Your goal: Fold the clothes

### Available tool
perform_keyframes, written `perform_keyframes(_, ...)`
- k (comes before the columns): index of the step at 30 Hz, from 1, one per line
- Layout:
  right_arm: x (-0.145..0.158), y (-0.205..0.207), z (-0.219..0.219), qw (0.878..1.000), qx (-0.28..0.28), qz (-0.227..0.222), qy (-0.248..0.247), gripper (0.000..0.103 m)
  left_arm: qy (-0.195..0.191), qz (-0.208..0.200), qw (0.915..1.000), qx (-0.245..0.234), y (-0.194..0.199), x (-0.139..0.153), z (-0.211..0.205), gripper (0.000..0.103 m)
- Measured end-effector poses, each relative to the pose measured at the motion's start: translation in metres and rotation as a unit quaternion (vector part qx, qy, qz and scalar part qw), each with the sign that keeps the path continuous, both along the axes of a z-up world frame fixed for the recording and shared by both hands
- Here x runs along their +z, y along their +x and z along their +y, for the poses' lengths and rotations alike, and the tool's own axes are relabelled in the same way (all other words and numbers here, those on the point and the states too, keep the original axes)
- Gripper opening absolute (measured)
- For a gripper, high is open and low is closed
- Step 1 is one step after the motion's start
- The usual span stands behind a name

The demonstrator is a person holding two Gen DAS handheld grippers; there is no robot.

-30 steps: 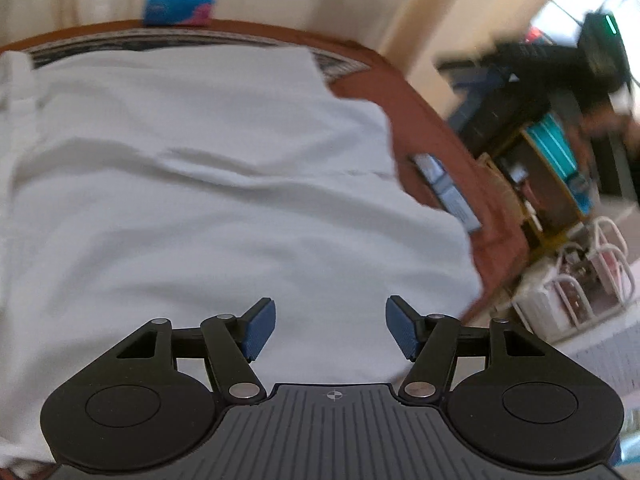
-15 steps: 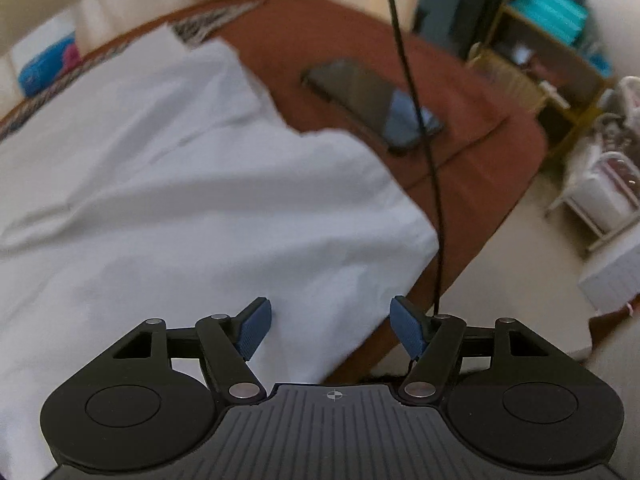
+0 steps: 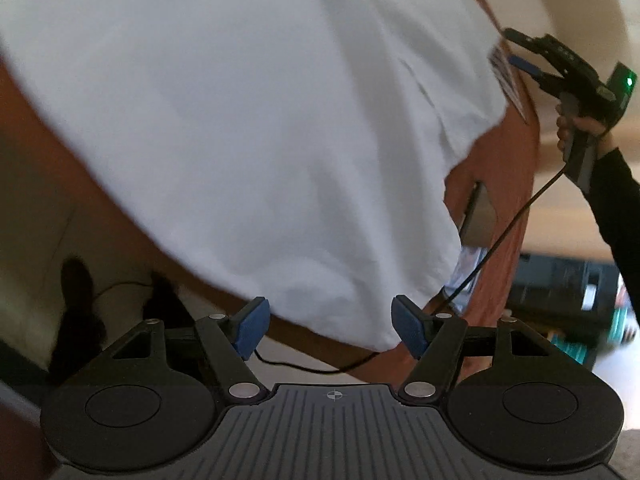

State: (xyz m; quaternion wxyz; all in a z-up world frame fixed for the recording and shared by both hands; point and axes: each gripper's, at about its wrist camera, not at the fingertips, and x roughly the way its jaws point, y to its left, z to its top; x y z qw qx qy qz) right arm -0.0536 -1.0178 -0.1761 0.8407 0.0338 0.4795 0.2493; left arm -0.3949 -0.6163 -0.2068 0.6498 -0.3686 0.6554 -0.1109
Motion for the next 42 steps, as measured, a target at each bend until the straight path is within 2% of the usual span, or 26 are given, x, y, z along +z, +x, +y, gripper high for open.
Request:
perform_keyframes(2, -0.005, 0.015, 0.002, 1.0, -0.007, 0.002, 0.003, 0.078, -0.016, 0.015, 0.9994, 0.028, -0.003, -0.006, 0.0, 0.079)
perform_keyframes(6, -0.014, 0.033, 0.008, 1.0, -0.014, 0.012, 0.009, 0.078, -0.017, 0.01, 0.999, 0.041, 0.002, -0.012, -0.01, 0.079)
perform_keyframes(14, -0.026, 0.031, 0.021, 1.0, 0.01, 0.028, 0.005, 0.077, -0.037, 0.011, 0.9974, 0.06, 0.01, -0.021, -0.017, 0.079)
perform_keyframes(15, -0.026, 0.03, 0.02, 1.0, 0.009, 0.028, 0.005, 0.07, -0.039, 0.01, 0.9975, 0.058, 0.011, -0.02, -0.018, 0.076)
perform_keyframes(16, -0.026, 0.03, 0.018, 1.0, 0.006, 0.029, 0.004, 0.065, -0.044, 0.013, 0.9975, 0.054, 0.012, -0.02, -0.019, 0.063)
perform_keyframes(17, -0.025, 0.03, 0.017, 1.0, 0.003, 0.031, 0.003, 0.054, -0.046, 0.021, 0.9978, 0.043, 0.012, -0.022, -0.023, 0.043)
perform_keyframes(18, -0.025, 0.03, 0.015, 0.999, 0.0, 0.033, 0.003, 0.04, -0.048, 0.03, 0.9979, 0.032, 0.013, -0.025, -0.027, 0.032)
perform_keyframes(20, -0.025, 0.031, 0.013, 0.999, -0.005, 0.041, 0.006, 0.028, -0.05, 0.031, 0.9982, 0.012, 0.007, -0.022, -0.026, 0.031)
perform_keyframes(21, -0.025, 0.03, 0.013, 0.999, -0.004, 0.04, 0.005, 0.026, -0.046, 0.027, 0.9985, 0.001, 0.006, -0.019, -0.028, 0.031)
perform_keyframes(22, -0.024, 0.028, 0.013, 0.999, -0.001, 0.035, 0.002, 0.026, -0.041, 0.025, 0.9989, -0.001, 0.004, -0.016, -0.027, 0.032)
perform_keyframes(24, -0.023, 0.027, 0.014, 0.999, 0.002, 0.033, -0.004, 0.033, -0.028, 0.023, 0.9993, 0.0, 0.001, -0.01, -0.024, 0.049)
perform_keyframes(25, -0.023, 0.026, 0.015, 0.999, 0.002, 0.032, -0.006, 0.034, -0.02, 0.023, 0.9994, 0.013, -0.002, -0.007, -0.018, 0.063)
perform_keyframes(26, -0.024, 0.026, 0.015, 0.999, 0.0, 0.031, -0.009, 0.042, -0.012, 0.024, 0.9992, 0.029, -0.007, -0.004, -0.012, 0.067)
perform_keyframes(27, -0.024, 0.026, 0.015, 1.0, -0.002, 0.03, -0.01, 0.053, -0.002, 0.023, 0.9986, 0.046, -0.011, -0.001, -0.004, 0.067)
perform_keyframes(28, -0.025, 0.026, 0.015, 1.0, -0.004, 0.028, -0.009, 0.057, 0.008, 0.023, 0.9977, 0.064, -0.016, 0.002, 0.004, 0.069)
perform_keyframes(31, -0.027, 0.024, 0.014, 1.0, -0.005, 0.025, -0.006, 0.06, 0.036, 0.026, 0.9936, 0.104, -0.027, 0.004, 0.02, 0.073)
perform_keyframes(36, -0.028, 0.023, 0.017, 1.0, -0.005, 0.019, -0.004, 0.068, 0.059, 0.027, 0.9917, 0.111, -0.023, -0.014, 0.009, 0.073)
perform_keyframes(39, -0.028, 0.022, 0.019, 1.0, -0.007, 0.017, -0.006, 0.07, 0.055, 0.024, 0.9908, 0.121, -0.02, -0.016, 0.005, 0.078)
perform_keyframes(41, -0.028, 0.021, 0.02, 1.0, -0.008, 0.016, -0.008, 0.071, 0.059, 0.017, 0.9914, 0.116, -0.02, -0.01, 0.002, 0.076)
perform_keyframes(42, -0.028, 0.021, 0.021, 1.0, -0.008, 0.016, -0.008, 0.071, 0.049, 0.007, 0.9918, 0.118, -0.021, -0.006, 0.002, 0.074)
